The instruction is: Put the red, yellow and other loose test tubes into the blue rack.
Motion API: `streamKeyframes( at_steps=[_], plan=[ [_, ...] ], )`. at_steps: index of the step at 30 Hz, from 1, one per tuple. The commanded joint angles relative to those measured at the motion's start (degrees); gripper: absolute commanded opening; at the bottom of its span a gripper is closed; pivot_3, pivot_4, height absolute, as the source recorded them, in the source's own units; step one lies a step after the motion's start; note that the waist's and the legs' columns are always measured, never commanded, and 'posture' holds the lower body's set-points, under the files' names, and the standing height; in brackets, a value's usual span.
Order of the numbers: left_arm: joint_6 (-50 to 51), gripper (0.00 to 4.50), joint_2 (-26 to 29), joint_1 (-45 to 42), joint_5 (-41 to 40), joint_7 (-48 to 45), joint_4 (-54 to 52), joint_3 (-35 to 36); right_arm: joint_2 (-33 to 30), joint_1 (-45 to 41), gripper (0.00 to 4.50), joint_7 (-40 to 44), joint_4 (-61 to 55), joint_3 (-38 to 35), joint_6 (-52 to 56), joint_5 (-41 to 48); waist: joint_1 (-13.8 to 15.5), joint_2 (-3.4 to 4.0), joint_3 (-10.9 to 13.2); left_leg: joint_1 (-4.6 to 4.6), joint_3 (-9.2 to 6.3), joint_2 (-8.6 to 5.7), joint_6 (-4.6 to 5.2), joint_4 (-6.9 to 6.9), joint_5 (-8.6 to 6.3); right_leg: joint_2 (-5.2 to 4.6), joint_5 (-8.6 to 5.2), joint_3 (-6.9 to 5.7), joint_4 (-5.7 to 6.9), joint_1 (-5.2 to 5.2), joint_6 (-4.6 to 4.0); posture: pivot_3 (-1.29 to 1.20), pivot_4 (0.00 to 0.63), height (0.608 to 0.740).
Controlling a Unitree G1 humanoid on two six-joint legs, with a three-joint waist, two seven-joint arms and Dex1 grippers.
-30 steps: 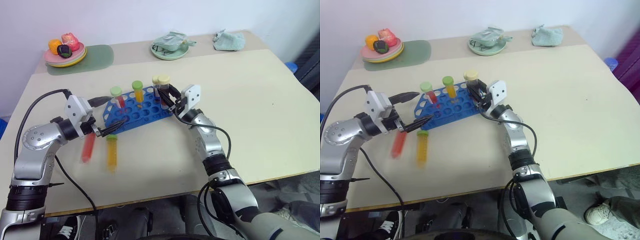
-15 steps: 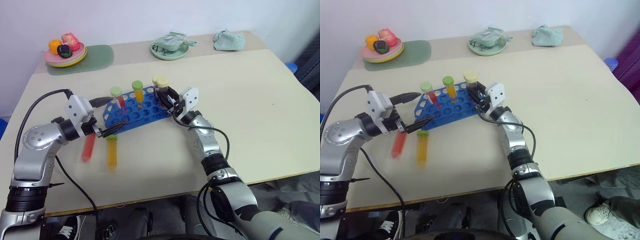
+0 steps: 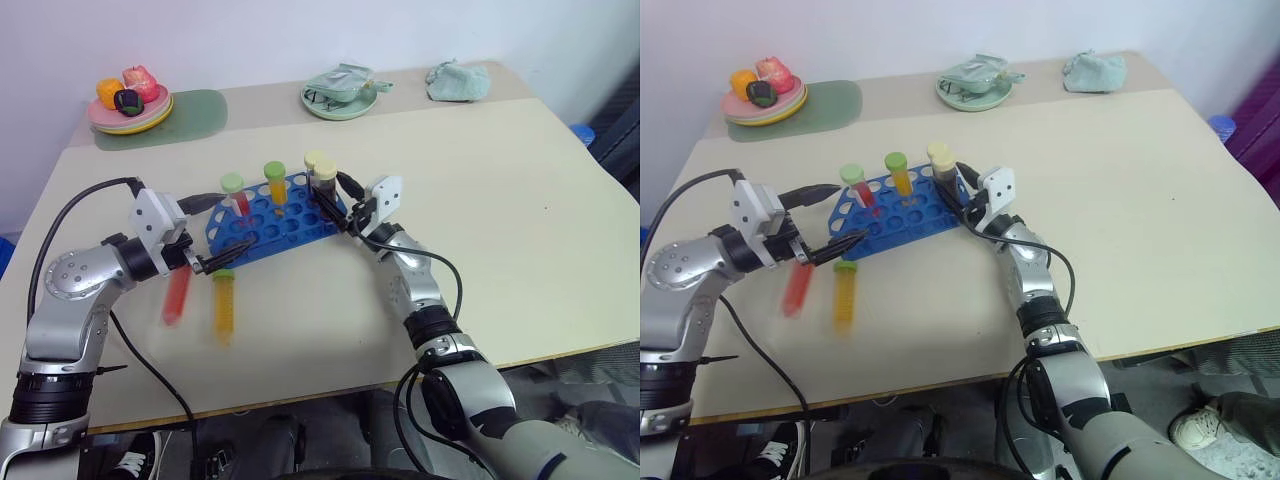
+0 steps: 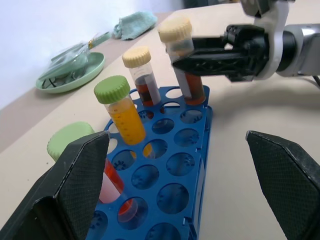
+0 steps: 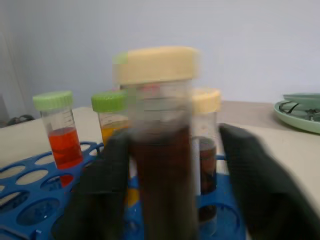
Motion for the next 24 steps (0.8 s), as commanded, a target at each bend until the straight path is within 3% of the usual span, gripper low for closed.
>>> streamKeyframes(
  at_steps=[1,9,14,20,24],
  plan=[
    [-0.7,4.50,0.6,-0.9,-0.3,0.2,-1.7,1.2,-1.1,0.4,4.47,1.1,-4.4,-0.1,0.1,0.5,0.1,0.00,0.0,0.00,0.00,0.00,0.00,0.00,0.00,0.00,0.00,0.00,0.00,0.00,0.00,0.00,0.150,0.740],
    [-0.2,4.50,0.8,-0.8,-0.6,0.0,-2.4,1.2,-7.5,4.2,4.47,3.7,-15.0,-0.6,6.4,1.8,0.2,0.00,0.0,-0.01,0.00,0.00,0.00,0.01,0.00,-0.01,0.00,0.00,0.00,0.01,0.00,0.00,0.150,0.740],
    [1.1,4.50,1.1,1.1,-1.0,0.1,-4.7,1.4,-14.2,7.6,4.47,8.6,-26.1,-1.6,17.2,7.5,0.2,0.01,0.0,-0.02,0.02,0.04,0.01,0.01,0.00,-0.02,0.00,0.01,-0.01,0.00,0.00,0.00,0.150,0.740],
    [7.0,4.50,3.9,4.5,-1.0,1.1,-10.3,1.9,-28.4,10.3,4.47,19.7,-39.6,-5.0,36.0,19.9,1.6,0.03,0.0,-0.03,0.07,0.04,0.05,0.02,-0.03,-0.04,0.00,0.05,-0.03,0.01,0.00,0.00,0.150,0.740],
    [17.8,4.50,8.1,7.0,-0.6,5.9,-17.7,2.8,-40.0,11.3,4.47,28.1,-45.4,-6.7,46.7,26.5,3.1,0.07,0.0,-0.03,0.11,0.03,0.15,0.06,-0.09,-0.06,0.01,0.07,-0.09,0.08,0.01,0.00,0.150,0.740]
  ],
)
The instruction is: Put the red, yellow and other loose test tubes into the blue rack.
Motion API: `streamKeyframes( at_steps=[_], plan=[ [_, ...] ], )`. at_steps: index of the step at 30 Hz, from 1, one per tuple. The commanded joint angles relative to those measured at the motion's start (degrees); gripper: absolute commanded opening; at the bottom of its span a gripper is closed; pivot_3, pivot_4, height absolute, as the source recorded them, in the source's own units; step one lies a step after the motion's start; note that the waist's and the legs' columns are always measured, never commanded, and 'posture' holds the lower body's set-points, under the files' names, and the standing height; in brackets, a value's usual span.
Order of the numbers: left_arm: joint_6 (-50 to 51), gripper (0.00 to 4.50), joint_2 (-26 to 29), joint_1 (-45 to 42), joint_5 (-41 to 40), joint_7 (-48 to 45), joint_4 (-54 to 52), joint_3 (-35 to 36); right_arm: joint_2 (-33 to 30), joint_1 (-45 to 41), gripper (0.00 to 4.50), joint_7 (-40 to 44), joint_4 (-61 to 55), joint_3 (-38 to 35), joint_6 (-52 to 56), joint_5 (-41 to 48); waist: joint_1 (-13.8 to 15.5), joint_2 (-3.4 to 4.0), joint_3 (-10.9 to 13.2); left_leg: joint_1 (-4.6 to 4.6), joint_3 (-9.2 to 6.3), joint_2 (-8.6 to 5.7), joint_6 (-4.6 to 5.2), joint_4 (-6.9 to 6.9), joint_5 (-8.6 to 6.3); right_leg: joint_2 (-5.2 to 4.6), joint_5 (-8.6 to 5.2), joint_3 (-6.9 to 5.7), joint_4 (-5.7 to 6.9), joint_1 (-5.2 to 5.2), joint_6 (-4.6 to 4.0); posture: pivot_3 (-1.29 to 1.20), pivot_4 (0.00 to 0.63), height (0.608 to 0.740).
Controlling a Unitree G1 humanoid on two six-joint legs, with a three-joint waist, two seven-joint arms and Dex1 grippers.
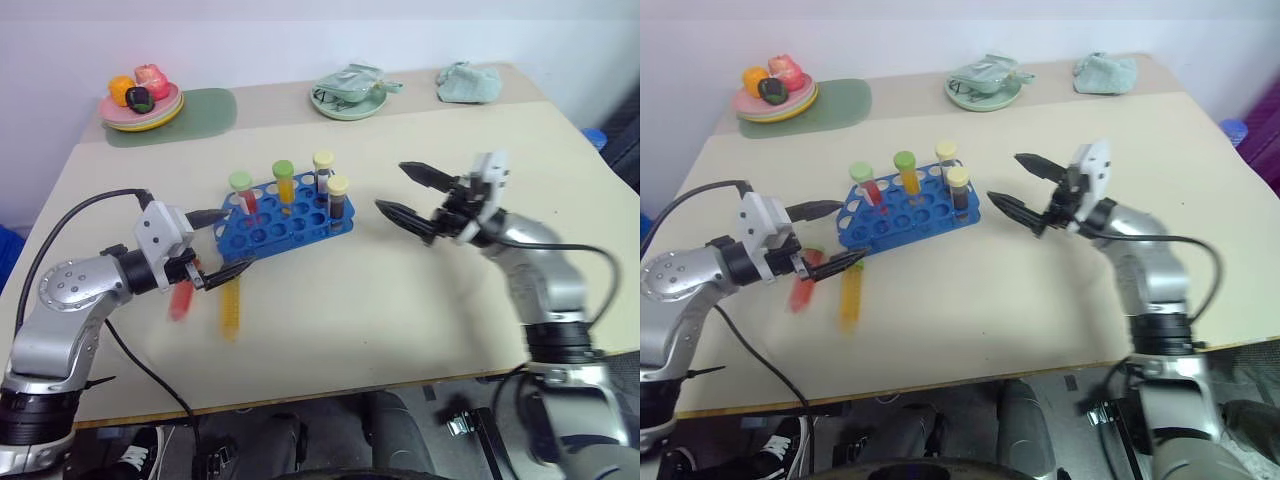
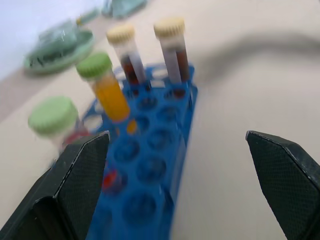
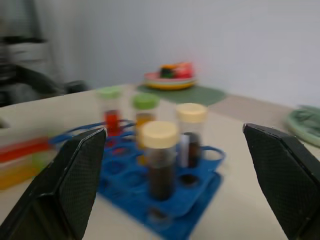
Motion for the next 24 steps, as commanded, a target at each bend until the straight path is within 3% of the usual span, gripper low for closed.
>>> streamKeyframes(
  at_steps=[1,6,10,12,17,24],
  plan=[
    [9.6,4.50,3.8,1.7,-0.9,3.7,-8.1,2.5,-6.7,0.4,4.47,7.4,-6.5,-1.6,7.4,5.8,0.6,-0.01,0.0,0.01,0.04,0.00,0.03,0.01,-0.02,0.00,0.00,0.00,0.00,0.00,0.00,0.00,0.150,0.740],
    [36.0,4.50,4.7,-1.3,-8.2,14.5,-16.9,6.8,-12.4,-0.3,4.47,14.0,-9.2,1.0,11.4,6.3,0.9,-0.04,0.0,0.08,0.10,0.02,0.07,0.05,-0.04,0.00,0.00,0.02,-0.01,0.09,0.01,0.00,0.150,0.740],
    [60.0,4.50,0.8,-8.1,-12.1,21.8,-21.1,9.5,-11.5,-2.6,4.47,14.4,-8.4,2.9,13.0,5.4,0.9,-0.11,0.0,0.08,0.09,0.01,0.06,0.10,-0.04,-0.02,0.01,0.02,0.01,0.11,0.01,0.00,0.150,0.740],
    [67.0,4.50,-0.5,-10.7,-13.4,23.4,-22.7,9.3,-10.4,-3.3,4.47,14.6,-7.8,3.5,12.3,5.0,0.9,-0.11,0.0,0.08,0.09,0.01,0.04,0.10,-0.04,-0.02,0.01,0.01,0.02,0.10,0.01,0.00,0.150,0.740],
    [70.1,4.50,-2.8,-11.8,-21.8,30.6,-19.6,11.3,-9.1,-3.2,4.47,15.6,-7.2,4.6,10.8,3.6,0.9,-0.12,0.0,0.08,0.06,0.01,0.00,0.09,-0.05,-0.02,0.01,0.01,0.04,0.08,0.01,0.00,0.150,0.740],
    [70.1,4.50,2.1,-11.9,-39.9,46.6,-15.7,9.2,-7.9,-2.2,4.47,14.8,-7.5,4.3,10.3,3.1,1.0,-0.13,0.0,0.07,0.04,0.02,-0.04,0.10,-0.07,-0.02,0.00,0.02,0.04,0.06,0.01,0.00,0.150,0.740]
  ],
)
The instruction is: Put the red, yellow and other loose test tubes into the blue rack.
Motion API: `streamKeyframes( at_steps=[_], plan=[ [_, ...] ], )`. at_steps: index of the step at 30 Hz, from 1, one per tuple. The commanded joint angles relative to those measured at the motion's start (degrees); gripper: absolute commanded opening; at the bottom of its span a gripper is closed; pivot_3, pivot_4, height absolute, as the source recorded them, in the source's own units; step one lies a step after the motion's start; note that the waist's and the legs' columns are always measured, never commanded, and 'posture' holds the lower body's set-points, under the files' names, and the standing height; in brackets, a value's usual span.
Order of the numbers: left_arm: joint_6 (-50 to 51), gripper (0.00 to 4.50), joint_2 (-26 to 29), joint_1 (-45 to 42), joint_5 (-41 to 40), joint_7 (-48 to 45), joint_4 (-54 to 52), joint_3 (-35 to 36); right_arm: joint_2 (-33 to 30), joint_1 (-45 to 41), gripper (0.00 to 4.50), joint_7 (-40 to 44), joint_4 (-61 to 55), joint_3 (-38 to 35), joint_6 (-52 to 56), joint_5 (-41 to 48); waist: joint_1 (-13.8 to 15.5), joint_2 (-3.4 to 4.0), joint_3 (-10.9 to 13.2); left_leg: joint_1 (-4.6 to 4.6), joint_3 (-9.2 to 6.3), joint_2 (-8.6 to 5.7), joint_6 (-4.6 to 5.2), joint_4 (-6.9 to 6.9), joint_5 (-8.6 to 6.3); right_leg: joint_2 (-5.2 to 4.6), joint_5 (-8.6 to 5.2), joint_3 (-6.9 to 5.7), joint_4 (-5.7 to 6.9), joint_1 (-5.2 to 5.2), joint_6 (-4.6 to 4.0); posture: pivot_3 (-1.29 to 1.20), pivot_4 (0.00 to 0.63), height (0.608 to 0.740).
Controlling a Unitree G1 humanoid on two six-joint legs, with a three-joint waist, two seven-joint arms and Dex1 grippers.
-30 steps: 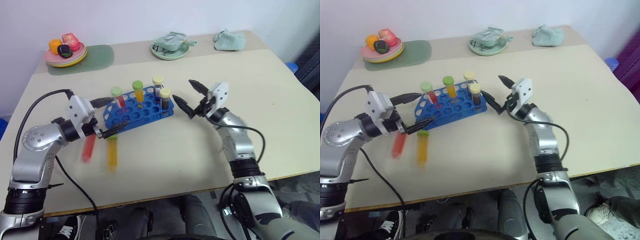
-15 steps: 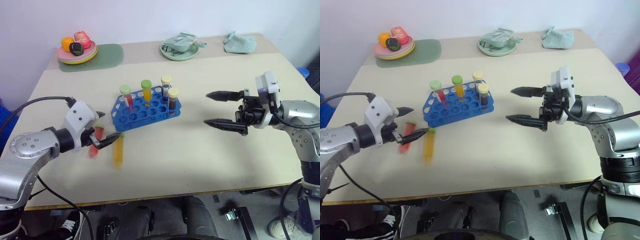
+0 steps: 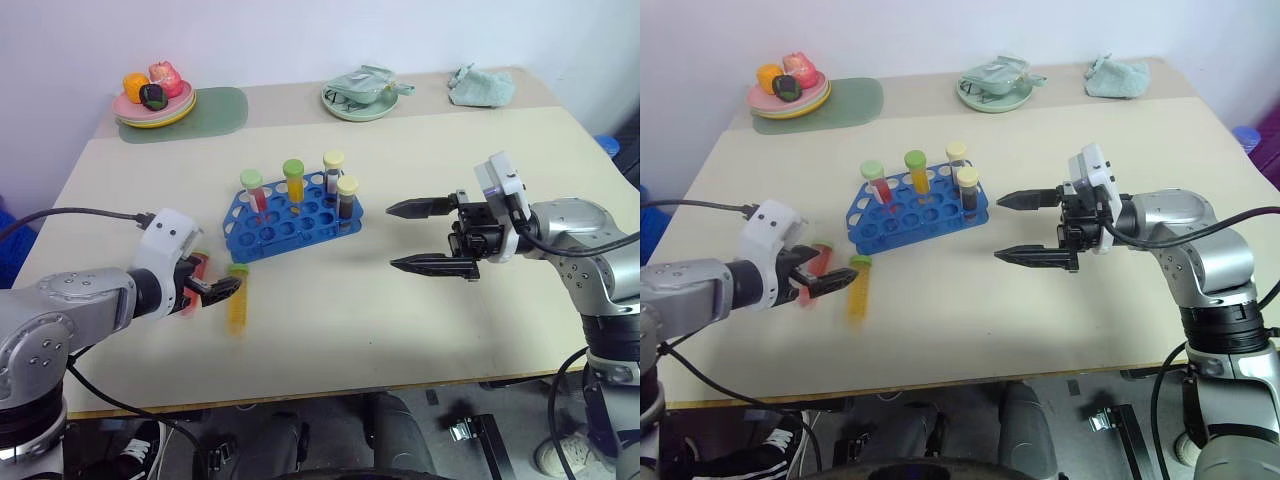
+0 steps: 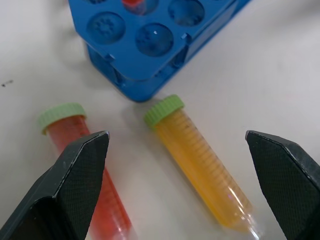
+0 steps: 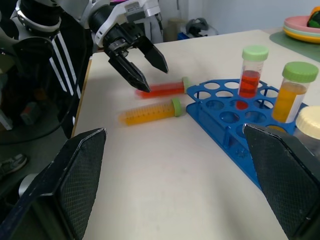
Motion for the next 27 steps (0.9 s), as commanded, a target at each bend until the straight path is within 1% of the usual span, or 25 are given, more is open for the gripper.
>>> streamKeyframes(
  at_steps=[1,3,5,7,8,10,11,12,15,18,23,26,27],
  plan=[
    [0.5,4.50,3.6,-1.5,-9.3,9.4,2.1,-1.1,0.6,0.7,4.47,-0.3,-1.5,-1.3,-1.4,0.0,0.0,0.00,0.0,0.00,0.00,0.00,0.00,0.00,0.00,0.00,0.00,0.00,0.00,0.00,0.00,0.00,0.150,0.740],
    [0.5,4.50,5.1,-2.8,-14.5,15.2,5.0,-2.5,0.7,1.2,4.47,-0.8,-1.9,-1.2,-1.5,-0.1,0.2,0.00,0.0,0.00,-0.01,0.00,-0.01,0.00,0.00,0.00,0.00,0.00,0.00,0.01,0.00,0.00,0.150,0.740],
    [0.5,4.50,6.6,-4.3,-21.4,21.0,8.8,-3.5,0.6,1.4,4.47,-0.9,-2.0,-1.3,-1.4,0.1,0.2,0.00,0.0,0.01,0.00,-0.01,-0.01,0.01,0.00,0.00,0.00,0.01,0.00,0.00,0.00,0.00,0.150,0.740],
    [0.5,4.50,8.3,-6.2,-27.3,26.2,12.6,-6.3,0.6,1.6,4.47,-1.2,-2.2,-1.2,-1.3,0.0,0.2,0.00,0.0,0.01,0.00,-0.01,-0.02,0.01,0.00,0.00,0.00,0.02,0.01,-0.01,0.00,0.00,0.150,0.740],
    [-1.5,4.50,10.9,-6.5,-32.8,29.9,15.1,-9.0,0.7,1.7,4.47,-1.4,-2.4,-1.1,-1.2,0.1,0.2,0.00,0.0,0.01,-0.01,-0.01,-0.02,0.01,0.00,0.00,0.00,0.02,0.01,-0.01,0.00,0.00,0.150,0.740],
    [-10.6,4.50,17.6,-6.1,-48.0,38.9,18.7,-15.9,0.8,1.7,4.47,-1.7,-2.7,-1.0,-1.0,0.1,0.1,-0.01,0.0,0.02,0.01,-0.01,-0.03,-0.01,0.00,0.01,0.00,0.04,0.05,-0.04,0.00,0.00,0.150,0.740],
    [-14.5,4.50,19.7,-5.9,-52.8,41.8,20.1,-18.6,0.8,1.7,4.47,-1.7,-2.7,-1.0,-1.0,0.2,0.0,0.00,0.0,0.01,-0.02,-0.01,-0.05,-0.01,-0.01,0.01,0.00,0.05,0.06,-0.06,-0.01,0.00,0.150,0.740],
    [-17.5,4.50,20.5,-5.6,-55.1,43.7,20.8,-20.3,0.8,1.7,4.47,-1.8,-2.7,-1.0,-1.0,0.2,0.0,0.03,0.0,0.01,-0.02,-0.01,-0.06,-0.01,-0.01,0.01,-0.01,0.07,0.06,-0.08,-0.01,0.00,0.150,0.740],
    [-21.7,4.50,21.2,-6.3,-55.7,45.5,21.1,-23.8,1.0,1.7,4.47,-1.9,-2.7,-0.7,-1.5,-0.2,0.1,0.03,0.0,0.02,0.02,-0.02,-0.07,-0.03,-0.01,0.02,-0.01,0.09,0.04,-0.08,-0.01,0.00,0.150,0.740],
    [-23.6,4.50,21.1,-7.9,-55.7,46.9,21.3,-26.1,1.3,1.6,4.47,-2.1,-2.8,-0.5,-1.6,-0.3,0.2,0.03,0.0,0.02,0.05,-0.02,-0.07,-0.01,-0.01,0.02,-0.01,0.09,0.04,-0.07,-0.01,0.00,0.150,0.740],
    [-27.1,4.50,17.2,-6.1,-55.7,53.0,22.1,-26.0,1.8,1.5,4.47,-2.5,-3.1,-0.4,-1.5,-0.5,0.2,0.04,0.0,0.03,0.07,-0.03,-0.07,-0.01,0.00,0.03,-0.01,0.10,0.04,-0.07,-0.01,0.00,0.150,0.740],
    [-27.9,4.50,13.0,-5.7,-55.7,56.2,22.7,-25.7,2.3,1.5,4.47,-2.7,-3.2,-0.2,-1.6,-0.8,0.6,0.03,0.0,0.05,0.09,-0.03,-0.07,0.00,0.00,0.03,-0.01,0.12,0.03,-0.06,-0.01,0.00,0.150,0.740],
    [-28.6,4.50,10.4,-4.9,-55.7,57.8,22.7,-25.0,2.5,1.5,4.47,-2.9,-3.2,-0.2,-1.6,-0.9,0.8,0.04,0.0,0.05,0.10,-0.03,-0.07,0.00,0.00,0.03,-0.01,0.13,0.02,-0.06,-0.01,0.00,0.150,0.740]
  ],
)
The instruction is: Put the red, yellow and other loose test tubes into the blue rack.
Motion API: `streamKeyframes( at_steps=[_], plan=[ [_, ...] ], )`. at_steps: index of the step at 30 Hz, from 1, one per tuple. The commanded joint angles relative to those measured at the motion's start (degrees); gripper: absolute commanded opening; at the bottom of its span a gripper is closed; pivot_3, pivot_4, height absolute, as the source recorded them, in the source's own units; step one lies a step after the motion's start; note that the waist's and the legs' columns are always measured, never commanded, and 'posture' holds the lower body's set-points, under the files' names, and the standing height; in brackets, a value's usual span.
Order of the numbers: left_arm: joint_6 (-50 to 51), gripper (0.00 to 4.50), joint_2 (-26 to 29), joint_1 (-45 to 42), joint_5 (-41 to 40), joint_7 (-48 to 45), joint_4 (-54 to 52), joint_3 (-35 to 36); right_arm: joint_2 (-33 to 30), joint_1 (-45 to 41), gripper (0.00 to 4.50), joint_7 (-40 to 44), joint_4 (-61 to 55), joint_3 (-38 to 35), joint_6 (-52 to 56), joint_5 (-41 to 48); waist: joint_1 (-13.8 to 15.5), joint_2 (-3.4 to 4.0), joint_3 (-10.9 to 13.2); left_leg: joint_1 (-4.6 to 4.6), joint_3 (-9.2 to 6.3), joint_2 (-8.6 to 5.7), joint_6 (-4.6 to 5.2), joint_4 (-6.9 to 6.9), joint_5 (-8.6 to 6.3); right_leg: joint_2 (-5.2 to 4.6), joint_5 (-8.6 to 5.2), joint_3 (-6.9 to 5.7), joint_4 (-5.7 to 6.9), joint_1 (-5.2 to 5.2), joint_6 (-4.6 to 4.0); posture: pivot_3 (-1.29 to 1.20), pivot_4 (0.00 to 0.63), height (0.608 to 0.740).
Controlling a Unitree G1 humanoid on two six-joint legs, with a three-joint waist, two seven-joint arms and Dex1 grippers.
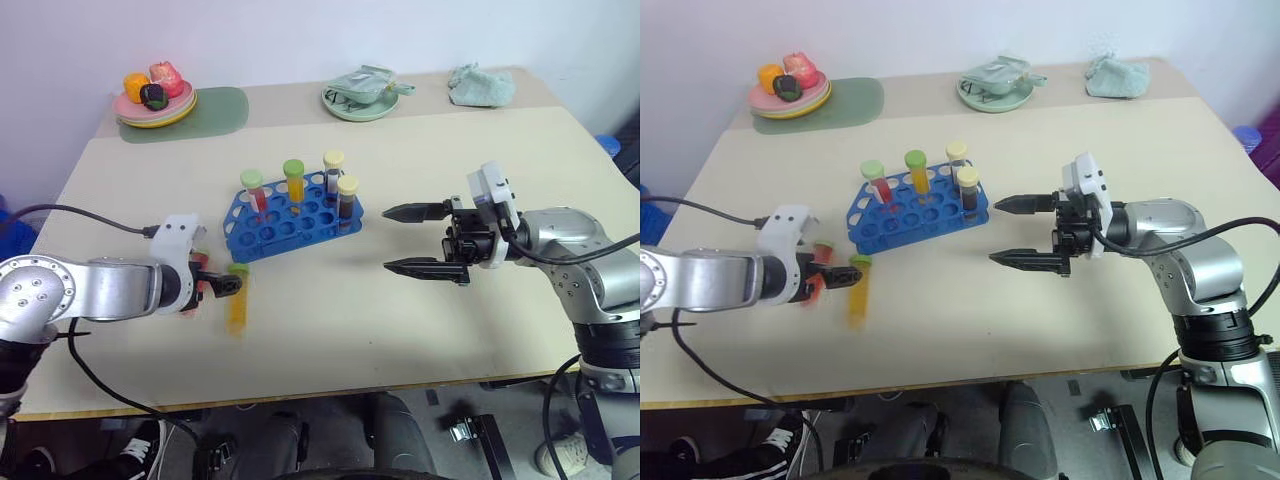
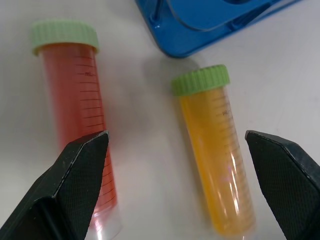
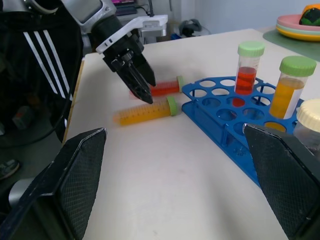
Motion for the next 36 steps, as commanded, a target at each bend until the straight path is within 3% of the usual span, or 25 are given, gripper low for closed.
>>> streamKeyframes(
  at_steps=[1,9,13,22,25,30,31,36],
  plan=[
    [-1.1,4.50,-3.6,0.1,-0.5,3.4,-0.2,0.9,0.8,-0.6,4.47,-0.3,-2.0,-0.4,-0.9,0.2,0.4,0.03,0.0,0.00,0.01,0.00,0.00,0.01,0.00,0.00,0.00,0.00,0.00,0.00,0.00,0.00,0.150,0.740],
    [-2.0,4.50,-8.7,0.7,-0.5,9.2,-1.2,2.4,1.1,-0.6,4.47,-0.9,-2.5,-0.5,-0.6,0.1,0.7,-0.04,0.0,0.05,0.08,-0.01,0.00,0.05,0.00,0.00,0.00,0.09,0.00,0.02,0.00,0.00,0.150,0.740],
    [-4.3,4.50,-15.3,1.9,-0.5,15.7,-1.8,4.1,1.3,-0.4,4.47,-1.2,-2.4,-0.4,-0.9,-0.3,0.7,0.00,-0.1,0.06,0.10,0.00,0.00,0.04,0.00,0.00,0.00,0.11,0.00,0.02,0.00,0.00,0.150,0.740],
    [-1.3,4.50,-15.3,0.9,-0.5,16.2,-0.6,3.2,1.8,-1.0,4.47,-1.6,-2.0,-0.4,-1.1,-1.0,0.7,-0.08,-0.1,0.09,0.13,0.00,-0.01,0.05,0.01,0.01,0.01,0.12,0.01,0.03,0.00,0.00,0.150,0.740],
    [-1.2,3.57,-15.6,1.3,-0.5,16.1,-0.6,3.4,1.6,-1.2,4.50,-1.7,-1.6,-0.6,-1.2,-1.2,0.7,-0.08,-0.1,0.09,0.13,0.00,-0.01,0.05,0.01,0.01,0.01,0.12,0.01,0.04,0.00,0.00,0.150,0.740],
    [-1.1,1.00,-14.3,1.9,-0.5,17.0,-0.2,3.7,1.6,-1.7,4.50,-1.8,-0.8,-0.7,-1.5,-1.7,0.6,-0.08,-0.1,0.10,0.13,0.00,-0.01,0.05,0.01,0.01,0.01,0.12,0.01,0.03,0.00,0.00,0.150,0.740],
    [-1.4,0.74,-15.1,2.4,-0.5,17.6,-0.2,4.0,1.7,-1.8,4.50,-1.9,-0.7,-0.8,-1.5,-1.7,0.6,-0.08,-0.1,0.10,0.13,0.00,-0.01,0.05,0.01,0.01,0.01,0.12,0.01,0.03,0.00,0.00,0.150,0.740],
    [-1.8,0.74,-14.8,2.9,-0.5,18.2,-0.8,4.6,1.9,-1.4,4.50,-1.9,-0.8,-0.9,-1.7,-1.8,0.6,-0.08,-0.1,0.10,0.14,0.00,-0.01,0.04,0.01,0.01,0.01,0.12,0.01,0.04,0.00,0.00,0.150,0.740]
  ],
)
